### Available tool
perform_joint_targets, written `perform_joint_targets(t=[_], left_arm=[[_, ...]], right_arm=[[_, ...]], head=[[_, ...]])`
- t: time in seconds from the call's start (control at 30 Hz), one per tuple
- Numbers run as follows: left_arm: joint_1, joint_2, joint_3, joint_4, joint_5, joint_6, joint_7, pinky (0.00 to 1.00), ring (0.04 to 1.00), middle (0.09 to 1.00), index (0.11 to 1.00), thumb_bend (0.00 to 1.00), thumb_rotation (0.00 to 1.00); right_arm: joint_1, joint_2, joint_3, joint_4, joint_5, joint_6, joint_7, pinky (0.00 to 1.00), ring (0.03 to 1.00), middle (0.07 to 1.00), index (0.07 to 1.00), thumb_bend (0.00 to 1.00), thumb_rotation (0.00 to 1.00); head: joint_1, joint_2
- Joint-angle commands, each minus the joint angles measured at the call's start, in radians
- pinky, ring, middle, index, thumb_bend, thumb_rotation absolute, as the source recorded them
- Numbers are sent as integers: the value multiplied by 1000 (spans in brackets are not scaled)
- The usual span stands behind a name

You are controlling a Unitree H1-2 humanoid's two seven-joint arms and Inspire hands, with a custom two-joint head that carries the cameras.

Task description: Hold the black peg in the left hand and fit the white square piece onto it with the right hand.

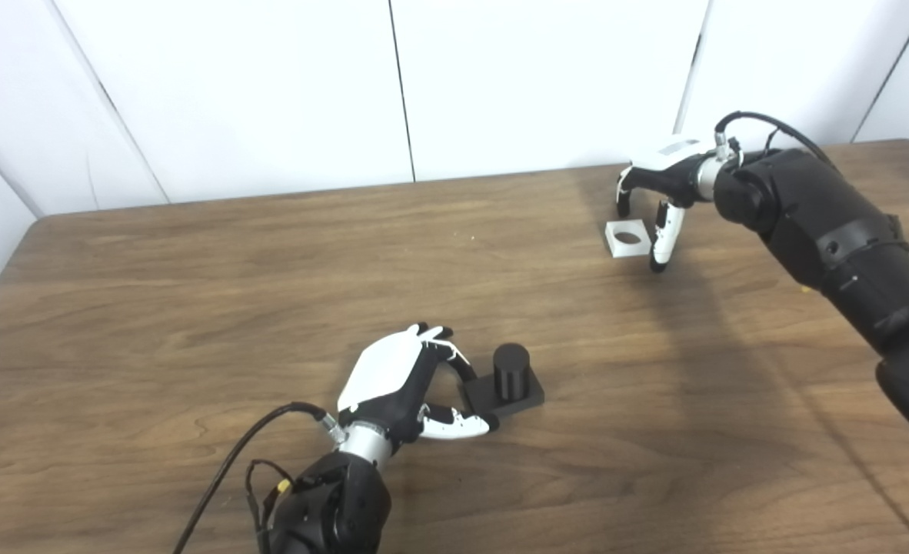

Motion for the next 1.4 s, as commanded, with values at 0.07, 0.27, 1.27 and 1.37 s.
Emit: perform_joint_targets(t=[0.07,0.27,1.27,1.37], left_arm=[[-3,22,-12,22,20,-13,33,1000,1000,930,529,593,224],[-6,38,-30,25,44,-11,43,1000,1000,931,539,604,242],[-7,24,-21,24,23,2,45,1000,1000,933,536,567,290],[-8,24,-21,23,25,2,43,1000,1000,932,536,563,299]], right_arm=[[-70,-13,-19,-8,2,12,-19,1000,1000,925,713,1000,243],[-68,-10,-22,-11,4,9,-30,1000,1000,920,693,968,220],[-62,6,-20,-43,0,38,22,1000,1000,918,630,976,240],[-57,6,-21,-48,-4,38,22,1000,1000,917,628,976,239]], head=[[1,0],[-1,0],[-7,8],[-6,10]])
